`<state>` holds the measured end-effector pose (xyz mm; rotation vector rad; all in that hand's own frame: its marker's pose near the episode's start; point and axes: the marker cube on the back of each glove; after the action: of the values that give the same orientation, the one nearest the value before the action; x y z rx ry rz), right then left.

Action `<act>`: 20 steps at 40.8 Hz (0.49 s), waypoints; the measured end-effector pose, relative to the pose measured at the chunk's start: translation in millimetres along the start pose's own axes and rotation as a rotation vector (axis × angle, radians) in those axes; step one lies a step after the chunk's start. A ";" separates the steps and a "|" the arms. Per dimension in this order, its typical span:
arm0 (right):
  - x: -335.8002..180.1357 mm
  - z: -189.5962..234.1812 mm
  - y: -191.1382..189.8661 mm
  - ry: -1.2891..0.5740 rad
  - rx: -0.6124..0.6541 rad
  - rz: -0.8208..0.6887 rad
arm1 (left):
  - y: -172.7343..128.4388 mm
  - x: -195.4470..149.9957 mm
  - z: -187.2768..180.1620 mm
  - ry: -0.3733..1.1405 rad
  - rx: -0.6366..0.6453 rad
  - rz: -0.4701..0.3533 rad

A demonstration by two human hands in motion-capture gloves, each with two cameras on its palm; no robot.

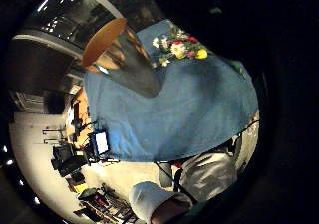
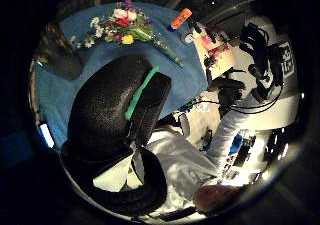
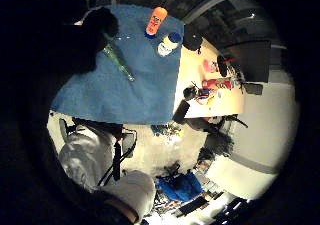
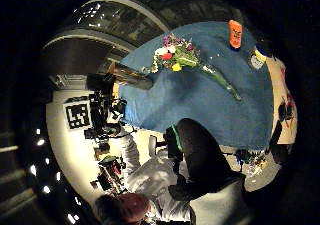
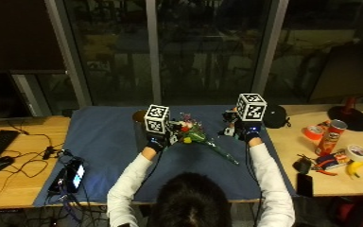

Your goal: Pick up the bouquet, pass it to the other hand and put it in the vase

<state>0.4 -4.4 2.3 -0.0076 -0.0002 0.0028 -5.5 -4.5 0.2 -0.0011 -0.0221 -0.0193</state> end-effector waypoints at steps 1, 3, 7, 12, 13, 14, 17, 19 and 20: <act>-0.1 0.4 -1.1 0.002 -0.002 0.001 | -0.5 -1.1 -0.9 -0.004 0.002 -0.004; -0.4 1.2 -4.1 0.009 -0.004 0.006 | -0.5 -2.2 -4.1 -0.004 0.007 -0.008; 1.7 4.5 -12.2 0.028 -0.009 0.024 | 0.6 -1.8 -10.4 -0.008 0.021 -0.009; 7.5 11.3 -22.9 0.016 -0.026 0.049 | -2.6 -0.3 -8.7 -0.076 0.019 -0.027; 9.1 12.9 -24.9 0.012 -0.028 0.056 | -3.4 0.6 -7.9 -0.094 0.018 -0.032; 10.7 14.8 -26.9 0.007 -0.030 0.064 | -3.9 1.9 -7.2 -0.110 0.017 -0.034; 17.2 23.1 -35.2 -0.006 -0.037 0.086 | -3.9 6.1 -5.3 -0.144 0.011 -0.032; 22.8 31.7 -41.8 -0.015 -0.050 0.101 | -3.4 8.2 -3.3 -0.148 0.003 -0.025; 25.8 36.9 -45.6 -0.019 -0.057 0.109 | -3.3 9.0 -2.0 -0.145 -0.001 -0.021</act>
<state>26.3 -49.6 39.5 -0.0647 -0.0192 0.1117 3.5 -7.9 -1.5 -0.0035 -0.1674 -0.0400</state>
